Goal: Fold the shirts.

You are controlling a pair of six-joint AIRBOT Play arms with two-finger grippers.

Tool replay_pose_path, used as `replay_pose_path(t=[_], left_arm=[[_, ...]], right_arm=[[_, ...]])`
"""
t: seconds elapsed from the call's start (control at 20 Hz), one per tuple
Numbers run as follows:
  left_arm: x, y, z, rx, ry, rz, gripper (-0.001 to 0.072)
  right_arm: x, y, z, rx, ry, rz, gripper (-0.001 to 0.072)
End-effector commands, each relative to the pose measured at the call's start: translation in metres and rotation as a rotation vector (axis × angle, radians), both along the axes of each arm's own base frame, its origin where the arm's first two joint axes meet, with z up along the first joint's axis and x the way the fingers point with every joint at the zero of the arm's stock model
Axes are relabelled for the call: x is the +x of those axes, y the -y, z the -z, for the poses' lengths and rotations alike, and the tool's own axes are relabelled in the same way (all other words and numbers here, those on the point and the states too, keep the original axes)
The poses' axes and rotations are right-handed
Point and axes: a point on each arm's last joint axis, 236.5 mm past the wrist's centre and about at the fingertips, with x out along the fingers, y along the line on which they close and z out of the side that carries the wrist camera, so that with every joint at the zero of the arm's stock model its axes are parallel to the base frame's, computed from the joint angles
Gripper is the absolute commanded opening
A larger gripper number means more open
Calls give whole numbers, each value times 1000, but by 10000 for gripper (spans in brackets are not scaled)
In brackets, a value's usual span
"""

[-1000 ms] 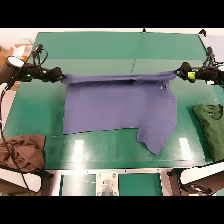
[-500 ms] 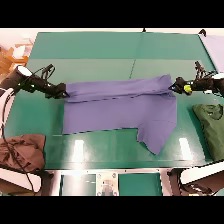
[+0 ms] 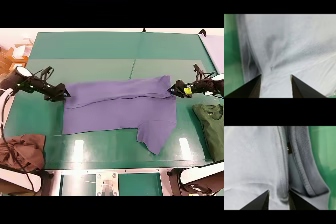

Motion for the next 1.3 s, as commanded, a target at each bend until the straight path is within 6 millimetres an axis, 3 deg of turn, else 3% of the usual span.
replay_pose_path(t=[0.0, 0.15, 0.3, 0.5, 0.7, 0.8, 1.0, 1.05, 1.1, 1.25], left_arm=[[-21, -15, -16, -47, -123, -39, 435], [-60, -26, -29, -60, -193, -48, 434], [-106, -31, -24, 34, -175, -114, 435], [-170, -10, -8, 34, -129, -257, 436], [-200, 28, 22, 8, -122, -283, 436], [-205, 42, 36, 31, -113, -278, 435], [-185, 33, 42, 65, -70, -419, 435], [-180, 30, 43, 67, -55, -443, 435], [-174, 28, 42, 67, -34, -461, 435], [-158, 27, 46, 36, -20, -537, 434]], right_arm=[[-10, 13, -28, 18, 4, 21, 294], [-39, 34, -53, 25, 3, 77, 293], [-89, 41, -56, 42, -26, 160, 292], [-139, 37, -45, 50, -44, 369, 295], [-166, 13, -21, 76, -66, 435, 296], [-175, 5, -10, 91, -98, 431, 296], [-176, 0, -4, 91, -104, 425, 297], [-176, 0, -4, 91, -103, 426, 340], [-175, 0, -4, 90, -101, 429, 448], [-172, 0, -5, 90, -93, 432, 478]])
